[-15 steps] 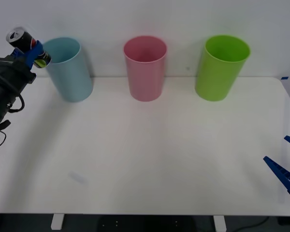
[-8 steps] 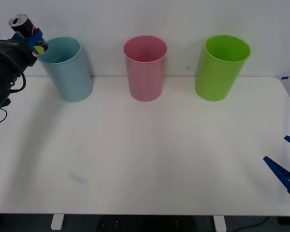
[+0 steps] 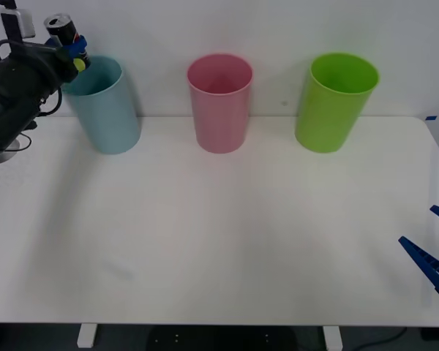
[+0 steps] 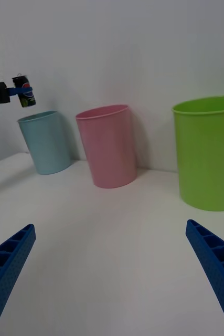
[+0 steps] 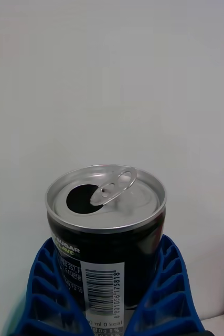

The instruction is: Grasp the object on the table and drop it into the matching bin: aluminum can to the light blue bin, PET bottle to the pink bin.

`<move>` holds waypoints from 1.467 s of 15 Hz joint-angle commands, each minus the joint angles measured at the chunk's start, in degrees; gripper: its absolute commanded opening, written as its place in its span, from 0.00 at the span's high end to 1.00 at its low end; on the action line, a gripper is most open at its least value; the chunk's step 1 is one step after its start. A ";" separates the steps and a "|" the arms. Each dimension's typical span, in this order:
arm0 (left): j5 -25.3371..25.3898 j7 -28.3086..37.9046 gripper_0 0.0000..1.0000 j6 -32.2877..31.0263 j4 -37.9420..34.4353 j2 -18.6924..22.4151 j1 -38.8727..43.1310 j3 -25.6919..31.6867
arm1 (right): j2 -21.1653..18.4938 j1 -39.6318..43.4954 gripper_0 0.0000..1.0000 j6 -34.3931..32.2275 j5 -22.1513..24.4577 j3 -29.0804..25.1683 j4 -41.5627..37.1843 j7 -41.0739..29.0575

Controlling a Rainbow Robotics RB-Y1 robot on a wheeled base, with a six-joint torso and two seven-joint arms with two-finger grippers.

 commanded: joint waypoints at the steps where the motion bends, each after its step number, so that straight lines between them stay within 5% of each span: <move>1: -0.15 -0.56 0.97 0.07 8.43 -0.23 -6.04 -2.41 | 0.00 0.00 0.00 0.00 0.00 0.00 0.00 0.00; 4: -0.67 -0.83 0.97 0.25 13.62 -0.84 -10.00 -3.73 | 0.00 0.00 0.00 0.00 0.00 0.00 0.00 0.00; 11: -0.59 -1.36 0.95 0.77 13.62 -1.46 -10.08 -3.73 | 0.00 0.00 0.00 0.00 0.00 0.00 0.00 0.00; 12: -0.59 -1.44 0.90 0.77 13.62 -1.46 -10.17 -3.73 | 0.00 0.00 0.00 0.00 0.00 0.00 0.00 0.00; 13: -0.50 -1.44 0.68 0.77 13.62 -1.37 -10.08 -3.73 | 0.00 0.00 0.00 0.00 0.00 0.00 0.00 0.00; 14: -0.50 -1.44 0.06 0.77 13.62 -1.46 -10.08 -3.73 | 0.00 0.00 0.00 0.00 0.00 0.00 0.00 0.00; 15: -0.23 -1.62 0.00 0.77 13.62 -1.46 -10.08 -3.73 | 0.00 0.00 0.00 0.00 0.00 0.00 0.00 0.00; 22: 3.55 -1.88 0.00 -0.10 13.27 -1.46 -10.08 -5.14 | 0.00 0.00 0.00 0.00 0.00 0.00 0.00 0.00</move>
